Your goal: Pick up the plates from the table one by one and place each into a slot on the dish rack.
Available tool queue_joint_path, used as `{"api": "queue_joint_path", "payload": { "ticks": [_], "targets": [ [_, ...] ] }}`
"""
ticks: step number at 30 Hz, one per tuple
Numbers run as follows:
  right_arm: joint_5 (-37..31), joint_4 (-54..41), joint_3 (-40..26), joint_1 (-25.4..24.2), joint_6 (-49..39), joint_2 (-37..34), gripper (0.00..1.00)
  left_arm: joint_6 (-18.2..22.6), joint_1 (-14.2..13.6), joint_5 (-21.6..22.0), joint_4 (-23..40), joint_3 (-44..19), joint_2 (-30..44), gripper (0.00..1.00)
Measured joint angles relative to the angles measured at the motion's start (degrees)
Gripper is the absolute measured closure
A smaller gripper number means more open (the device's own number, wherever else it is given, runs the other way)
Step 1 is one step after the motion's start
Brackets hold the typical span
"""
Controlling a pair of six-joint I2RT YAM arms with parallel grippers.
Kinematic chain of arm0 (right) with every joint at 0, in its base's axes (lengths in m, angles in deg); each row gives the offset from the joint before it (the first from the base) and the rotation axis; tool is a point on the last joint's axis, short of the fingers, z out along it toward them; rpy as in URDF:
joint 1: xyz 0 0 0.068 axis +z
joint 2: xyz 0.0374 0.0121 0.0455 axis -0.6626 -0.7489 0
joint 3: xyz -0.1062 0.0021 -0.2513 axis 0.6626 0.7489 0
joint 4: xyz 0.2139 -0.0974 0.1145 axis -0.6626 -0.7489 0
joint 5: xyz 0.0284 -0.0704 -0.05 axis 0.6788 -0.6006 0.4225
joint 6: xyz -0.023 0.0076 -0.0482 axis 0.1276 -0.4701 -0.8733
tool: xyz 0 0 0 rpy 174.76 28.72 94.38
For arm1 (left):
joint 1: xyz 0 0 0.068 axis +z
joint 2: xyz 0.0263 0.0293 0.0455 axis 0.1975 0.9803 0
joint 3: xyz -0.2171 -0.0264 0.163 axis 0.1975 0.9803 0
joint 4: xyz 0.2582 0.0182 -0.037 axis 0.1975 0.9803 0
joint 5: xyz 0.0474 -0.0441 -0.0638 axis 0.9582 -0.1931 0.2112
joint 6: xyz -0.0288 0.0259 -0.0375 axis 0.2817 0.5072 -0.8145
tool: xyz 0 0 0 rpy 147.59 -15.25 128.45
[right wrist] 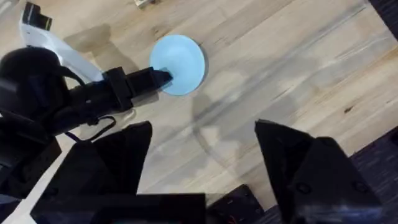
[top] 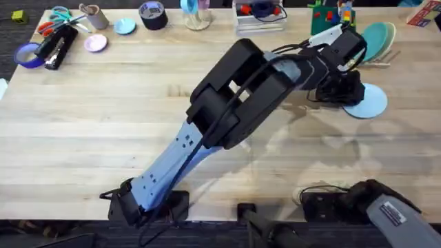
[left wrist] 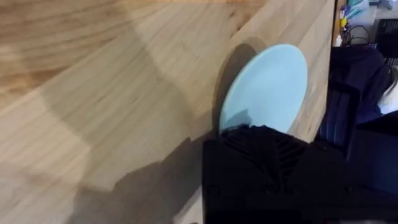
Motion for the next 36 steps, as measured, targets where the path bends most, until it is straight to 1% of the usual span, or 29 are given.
{"api": "queue_joint_path", "payload": {
  "ticks": [8,17,21,24,27,30,33,36],
  "targets": [
    [0.00,0.00,0.00,0.00,0.54,-0.44,0.007,0.00,0.00,0.12,-0.01,-0.02,0.00,0.963],
    [0.82,1.34,0.00,0.00,0.70,-4.85,0.006,0.00,0.00,0.12,-0.03,-0.02,0.00,0.963],
    [0.92,3.74,0.00,-0.69,0.67,-6.77,0.007,0.00,0.00,0.12,-0.03,-0.02,0.00,0.964],
    [2.33,6.59,0.00,-3.24,0.70,-9.11,0.008,0.00,0.00,0.12,-0.03,-0.02,0.00,0.962],
    [6.02,9.35,0.00,-7.82,0.70,-12.28,0.009,0.00,0.00,0.13,-0.03,-0.02,0.00,0.963],
    [11.75,12.97,0.00,-13.04,0.70,-15.22,0.009,0.00,0.00,0.14,-0.03,-0.02,0.00,0.963],
    [18.33,14.60,0.00,-17.59,0.31,-17.36,0.008,0.00,0.00,0.14,-0.03,-0.02,0.00,0.963],
    [22.31,13.79,0.00,-19.76,-0.26,-19.30,0.007,0.00,0.00,0.14,-0.03,-0.02,0.00,0.963]
  ]
}}
